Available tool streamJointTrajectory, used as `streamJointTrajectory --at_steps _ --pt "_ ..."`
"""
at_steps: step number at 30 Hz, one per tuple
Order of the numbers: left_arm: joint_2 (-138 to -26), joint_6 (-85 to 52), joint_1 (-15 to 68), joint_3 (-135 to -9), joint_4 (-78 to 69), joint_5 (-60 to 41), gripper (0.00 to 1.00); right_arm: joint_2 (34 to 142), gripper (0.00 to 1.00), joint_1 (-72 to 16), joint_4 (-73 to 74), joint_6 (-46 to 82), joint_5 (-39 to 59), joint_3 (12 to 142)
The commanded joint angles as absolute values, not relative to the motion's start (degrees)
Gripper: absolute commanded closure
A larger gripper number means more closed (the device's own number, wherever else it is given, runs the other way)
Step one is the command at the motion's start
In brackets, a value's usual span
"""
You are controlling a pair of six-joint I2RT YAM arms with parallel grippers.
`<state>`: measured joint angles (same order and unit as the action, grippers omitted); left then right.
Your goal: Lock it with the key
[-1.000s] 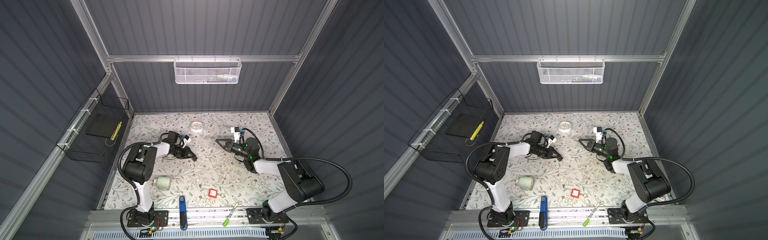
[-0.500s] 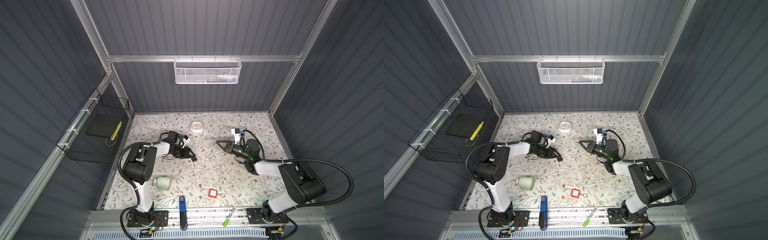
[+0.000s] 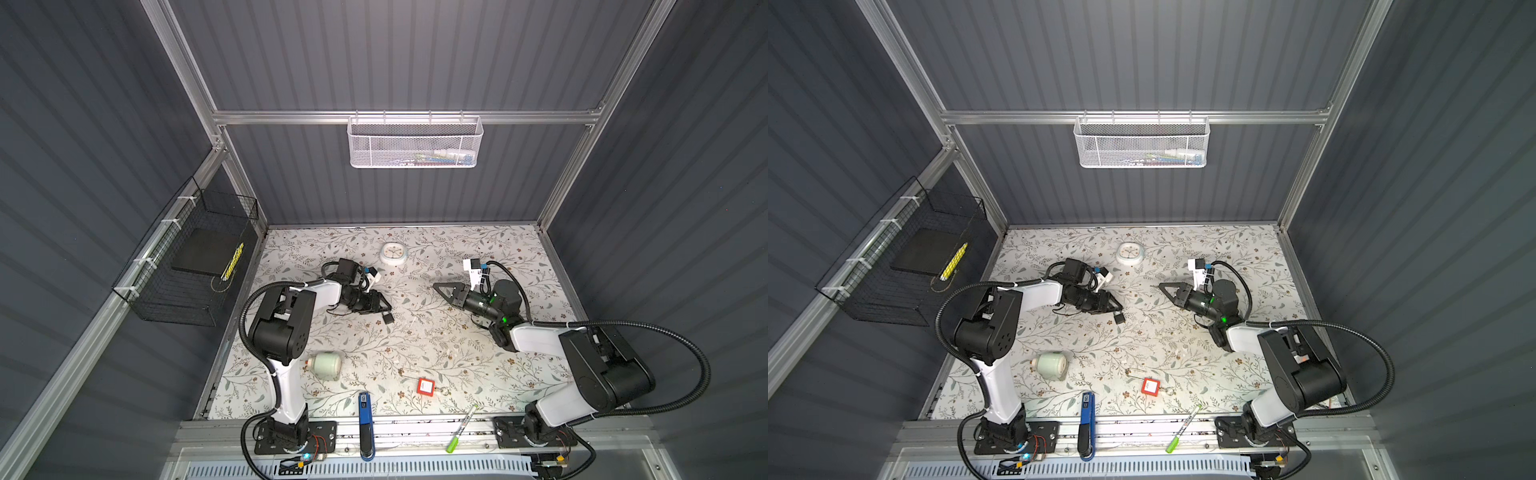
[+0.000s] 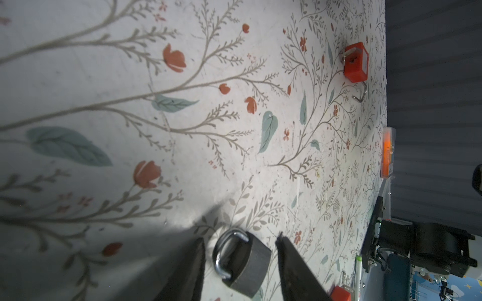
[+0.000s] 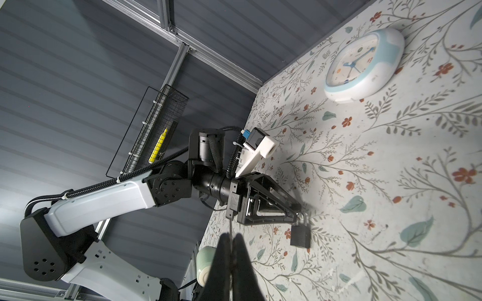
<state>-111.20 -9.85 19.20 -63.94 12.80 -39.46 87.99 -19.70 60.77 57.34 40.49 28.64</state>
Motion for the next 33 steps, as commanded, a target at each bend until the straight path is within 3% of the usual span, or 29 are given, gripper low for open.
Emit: streamJointTrajectory --at_steps 1,33 --pt "-108.9 -10.7 19.6 -63.6 14.7 -34.4 0.49 87.3 1.0 -19.5 60.5 56.0 40.5 28.6" --pt "-108.8 -12.7 22.1 -64.2 18.0 -37.9 0.49 89.4 1.0 -19.5 60.9 56.4 41.9 30.2"
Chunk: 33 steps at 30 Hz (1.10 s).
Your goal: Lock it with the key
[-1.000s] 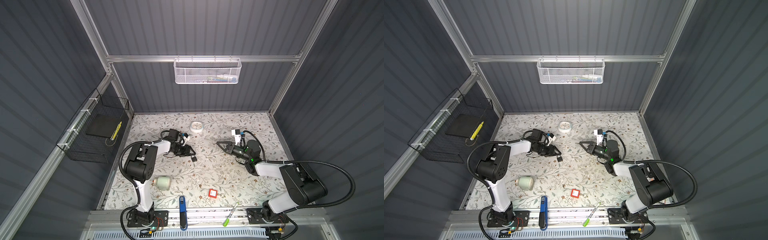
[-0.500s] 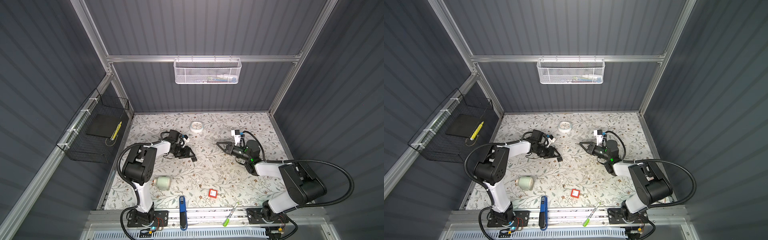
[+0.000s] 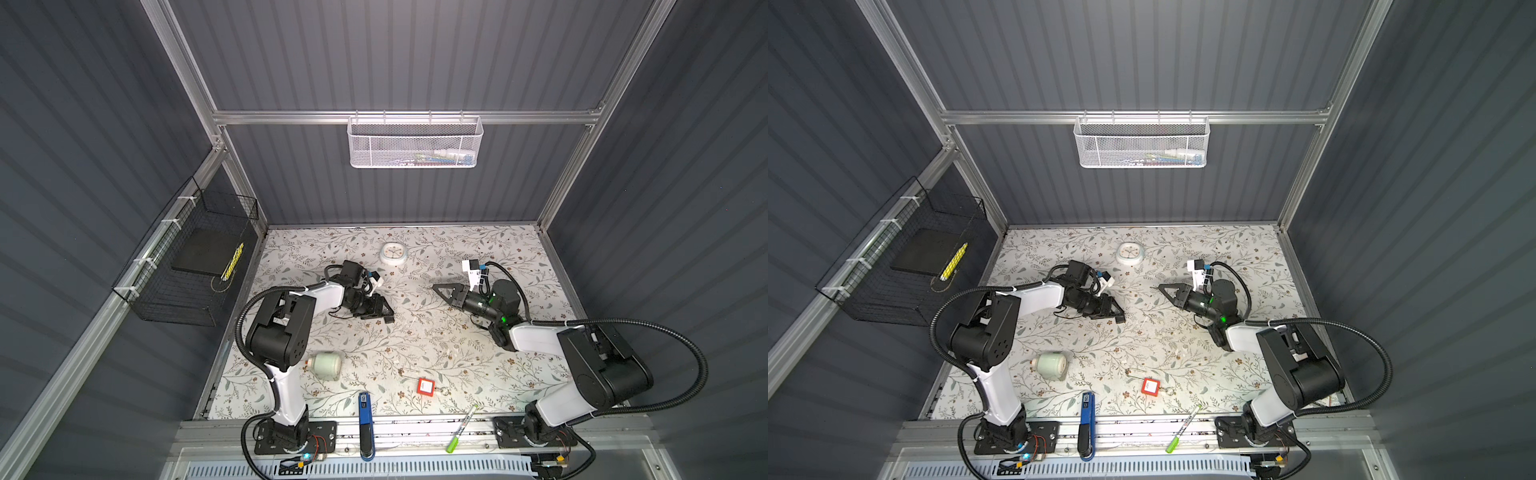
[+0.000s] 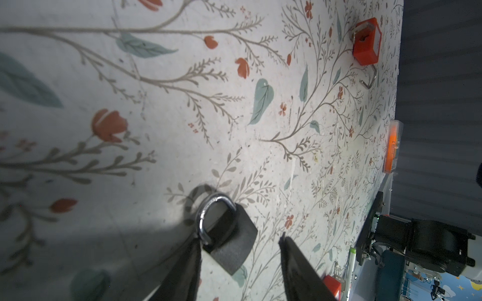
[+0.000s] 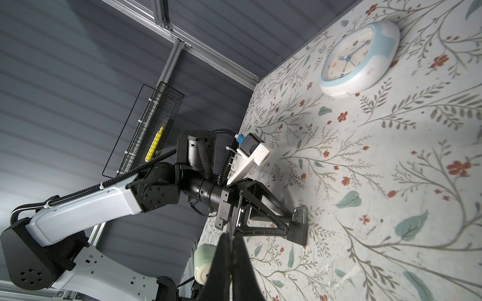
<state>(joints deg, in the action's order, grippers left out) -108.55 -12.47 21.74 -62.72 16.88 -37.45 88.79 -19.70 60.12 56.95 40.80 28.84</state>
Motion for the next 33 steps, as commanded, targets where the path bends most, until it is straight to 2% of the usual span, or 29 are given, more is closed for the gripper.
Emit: streamJointTrajectory --at_steps 1,33 --pt "-108.8 -12.7 22.1 -64.3 18.0 -37.8 0.49 89.4 1.0 -19.5 60.9 56.4 41.9 30.2" --pt "-109.8 -14.3 22.2 -64.0 15.5 -39.2 0.49 89.5 1.0 -19.6 60.8 56.5 42.2 30.3"
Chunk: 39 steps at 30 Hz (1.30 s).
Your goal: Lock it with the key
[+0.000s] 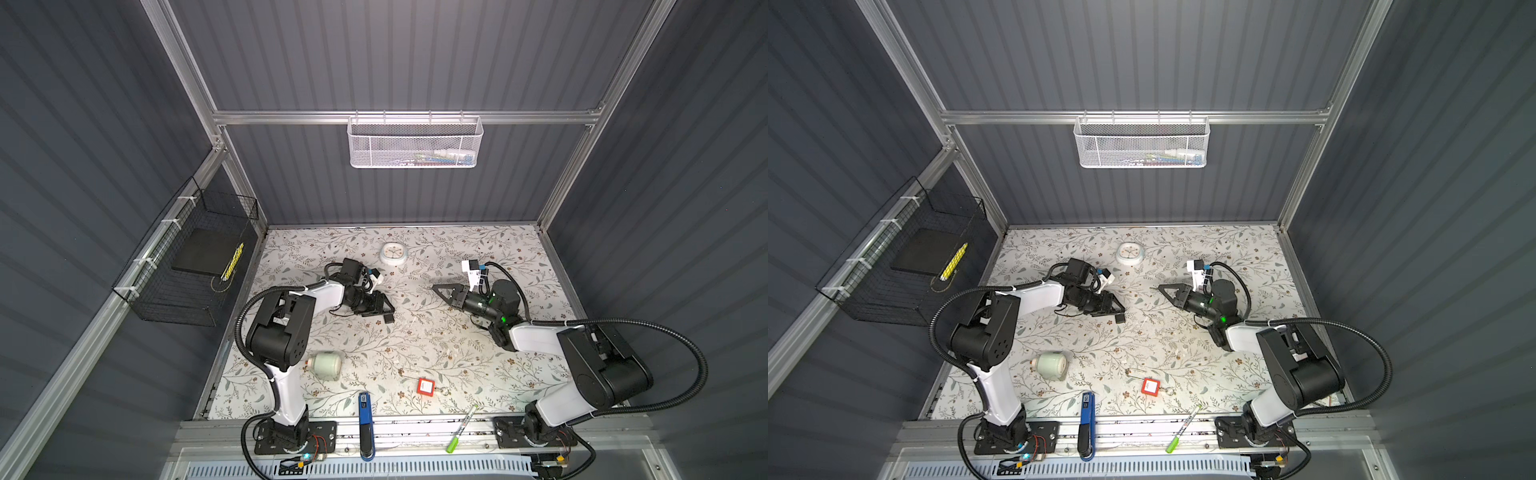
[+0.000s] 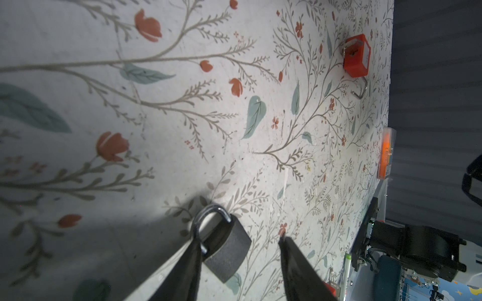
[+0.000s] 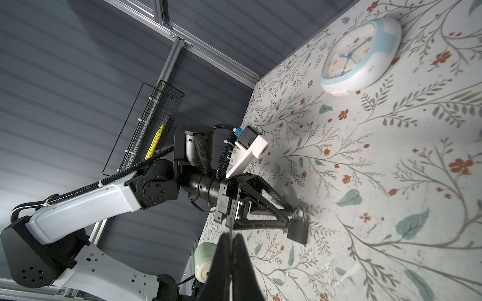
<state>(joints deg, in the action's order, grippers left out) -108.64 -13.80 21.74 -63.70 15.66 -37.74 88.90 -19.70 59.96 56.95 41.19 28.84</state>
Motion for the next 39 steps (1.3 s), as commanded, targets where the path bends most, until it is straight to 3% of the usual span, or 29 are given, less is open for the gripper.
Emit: streamJointTrajectory --at_steps 1,29,34,39 --pt "-109.9 -14.2 22.2 -64.0 15.5 -39.1 0.49 89.5 1.0 -19.6 60.8 56.5 42.2 30.3" --pt "-106.6 -14.8 22.8 -63.9 15.5 -34.7 0.48 89.9 1.0 -19.9 59.2 54.5 41.8 29.9" --pt "-102.0 -15.2 22.3 -64.4 15.4 -30.3 0.46 86.6 1.0 -23.8 44.8 40.8 36.4 31.5" --pt "-98.4 -15.9 19.5 -64.4 16.1 -30.1 0.45 82.2 1.0 -35.9 17.9 13.3 15.3 38.5"
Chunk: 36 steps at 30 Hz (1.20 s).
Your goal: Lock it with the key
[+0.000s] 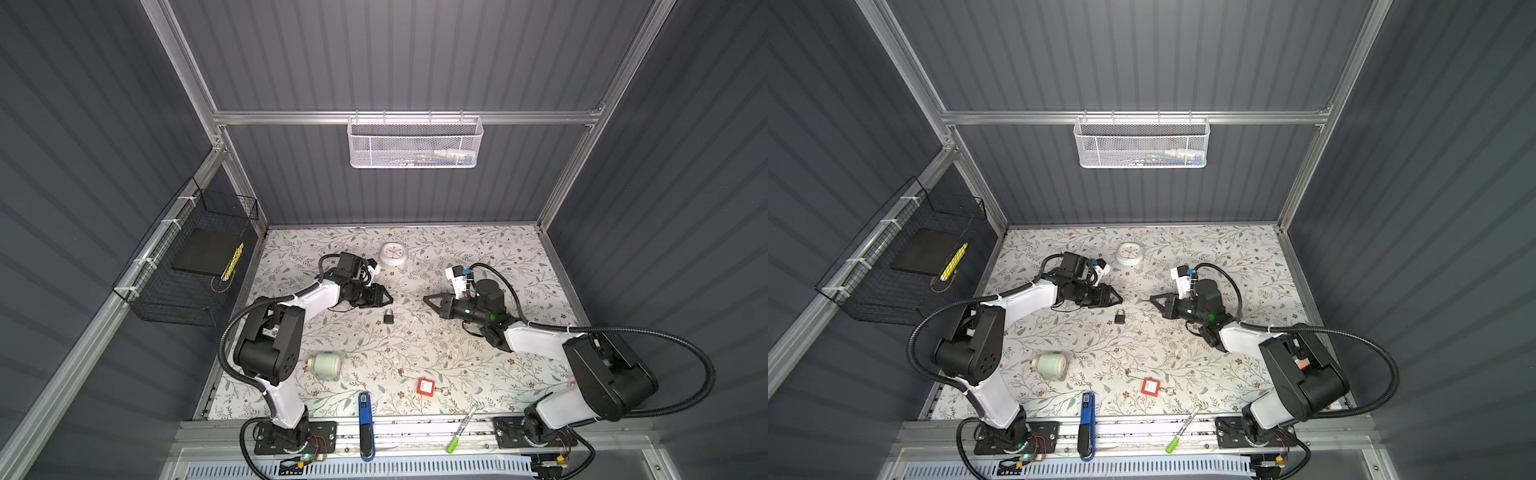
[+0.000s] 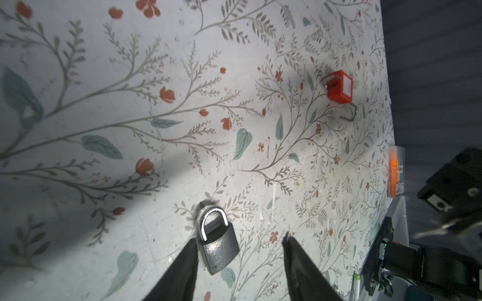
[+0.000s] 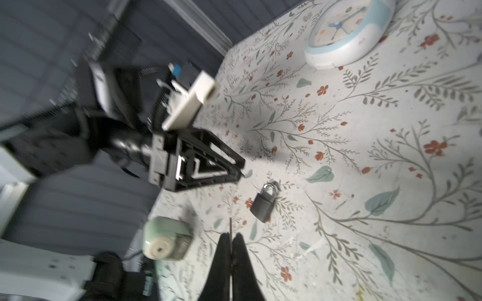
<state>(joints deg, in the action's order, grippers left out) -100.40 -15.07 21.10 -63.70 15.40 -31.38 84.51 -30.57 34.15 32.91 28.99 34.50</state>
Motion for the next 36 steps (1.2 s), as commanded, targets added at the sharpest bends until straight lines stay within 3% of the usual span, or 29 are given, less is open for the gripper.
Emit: streamJointTrajectory --at_steps 1,10,17,25,36 --pt "-97.6 -16.2 18.7 -63.9 16.0 -30.5 0.45 82.2 1.0 -38.5 16.3 8.9 10.8 39.3" --pt "-91.0 -17.8 13.0 -59.5 15.6 -31.8 0.44 93.3 1.0 -54.4 22.0 -19.7 -22.1 44.0" --pt "-89.4 -16.7 12.1 -58.3 17.0 -31.9 0.43 105.4 1.0 -58.2 42.5 -35.1 -33.5 44.2" --pt "-88.5 -15.9 10.9 -57.5 18.0 -32.1 0.43 111.1 1.0 -58.4 49.7 -39.1 -33.6 44.7" --pt "-89.2 -16.6 10.6 -57.6 17.0 -32.9 0.43 110.5 1.0 -58.4 36.7 -30.8 -29.0 45.7"
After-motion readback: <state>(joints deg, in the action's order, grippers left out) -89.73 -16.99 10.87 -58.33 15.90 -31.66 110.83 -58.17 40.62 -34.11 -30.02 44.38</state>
